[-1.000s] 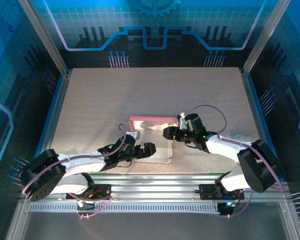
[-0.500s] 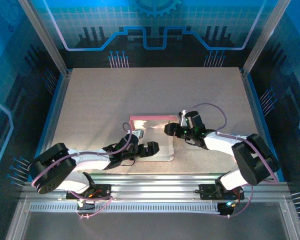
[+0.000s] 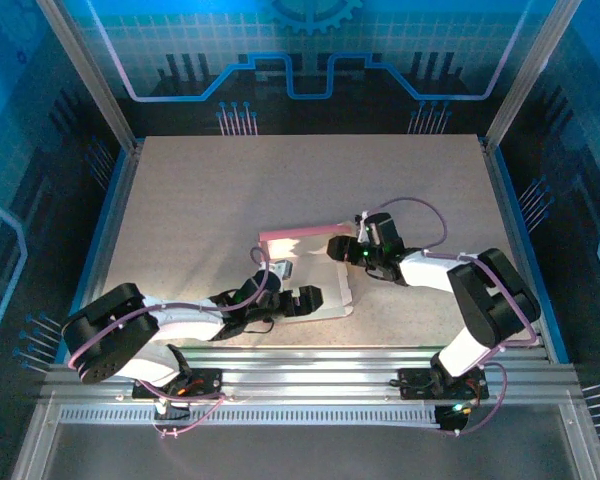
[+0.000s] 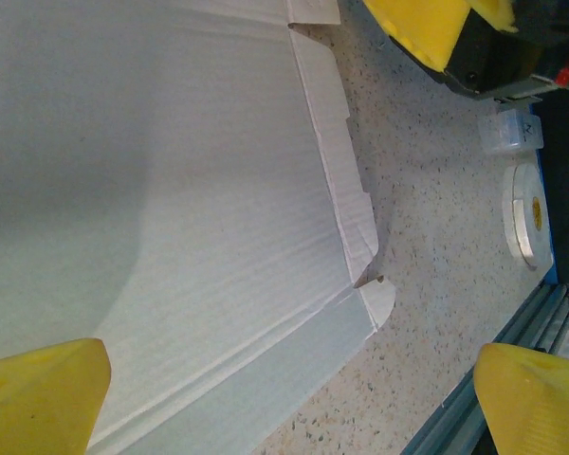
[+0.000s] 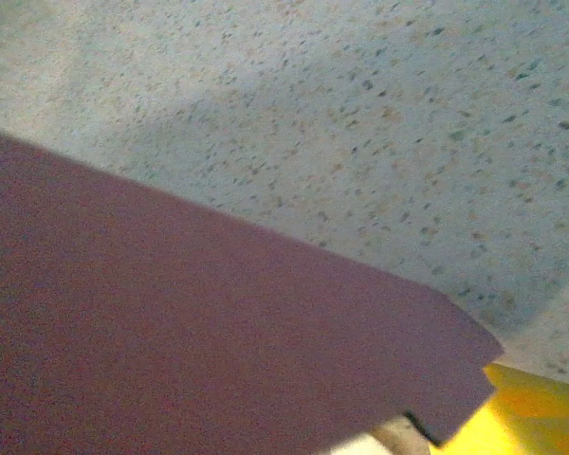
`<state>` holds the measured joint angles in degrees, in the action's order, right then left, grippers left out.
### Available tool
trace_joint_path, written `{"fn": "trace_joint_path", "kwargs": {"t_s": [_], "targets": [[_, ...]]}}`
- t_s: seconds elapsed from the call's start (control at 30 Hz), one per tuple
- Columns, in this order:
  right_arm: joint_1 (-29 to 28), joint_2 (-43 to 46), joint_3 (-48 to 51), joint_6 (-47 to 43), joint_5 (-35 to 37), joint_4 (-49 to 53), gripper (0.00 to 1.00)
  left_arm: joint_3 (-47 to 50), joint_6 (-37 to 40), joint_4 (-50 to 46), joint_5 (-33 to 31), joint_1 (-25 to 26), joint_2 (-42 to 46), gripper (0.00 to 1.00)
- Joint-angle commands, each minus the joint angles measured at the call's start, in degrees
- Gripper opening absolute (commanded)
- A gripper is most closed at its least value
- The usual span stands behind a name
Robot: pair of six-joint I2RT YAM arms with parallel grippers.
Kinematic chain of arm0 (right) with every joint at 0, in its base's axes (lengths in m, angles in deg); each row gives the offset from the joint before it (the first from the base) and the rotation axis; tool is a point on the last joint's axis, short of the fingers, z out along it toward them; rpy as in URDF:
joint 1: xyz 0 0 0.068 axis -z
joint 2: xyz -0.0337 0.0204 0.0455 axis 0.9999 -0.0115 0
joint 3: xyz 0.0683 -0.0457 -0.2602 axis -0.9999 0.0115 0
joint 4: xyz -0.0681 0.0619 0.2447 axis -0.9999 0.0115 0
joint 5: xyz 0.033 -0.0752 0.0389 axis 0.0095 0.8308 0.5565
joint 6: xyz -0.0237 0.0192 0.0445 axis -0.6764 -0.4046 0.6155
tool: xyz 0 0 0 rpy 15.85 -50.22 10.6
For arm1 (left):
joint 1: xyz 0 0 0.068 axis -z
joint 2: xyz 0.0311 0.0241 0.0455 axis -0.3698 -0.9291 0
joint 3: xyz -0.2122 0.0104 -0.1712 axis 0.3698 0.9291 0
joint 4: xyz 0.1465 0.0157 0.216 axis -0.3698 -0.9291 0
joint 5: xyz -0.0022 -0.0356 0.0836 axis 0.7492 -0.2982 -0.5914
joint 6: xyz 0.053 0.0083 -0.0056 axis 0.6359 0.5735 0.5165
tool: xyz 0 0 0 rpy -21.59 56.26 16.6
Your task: Fold the paper box
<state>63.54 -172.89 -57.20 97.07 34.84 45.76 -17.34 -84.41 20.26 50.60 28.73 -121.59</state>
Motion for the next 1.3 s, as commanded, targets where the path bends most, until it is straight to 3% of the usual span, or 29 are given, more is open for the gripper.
{"fn": "trace_joint_path", "kwargs": {"t_s": [0.0,0.4,0.6,1.27], "targets": [[0.6,-1.3,-1.9,-1.5,5.0,3.9,0.7,1.8,-0.2,-5.9,0.5,1.0,-2.3,0.99],[0.4,-5.3,-2.5,-1.2,1.0,0.7,0.68,2.0,-0.6,-5.8,0.4,1.5,-2.4,0.99],[0.4,-5.0,-1.0,-0.8,-4.8,-5.2,0.67,1.7,-0.7,-5.9,0.3,1.6,-2.9,0.99],[0.4,-4.3,4.1,5.3,-13.6,-20.4,0.65,1.3,-1.2,-4.4,0.5,2.3,-5.0,0.99]]}}
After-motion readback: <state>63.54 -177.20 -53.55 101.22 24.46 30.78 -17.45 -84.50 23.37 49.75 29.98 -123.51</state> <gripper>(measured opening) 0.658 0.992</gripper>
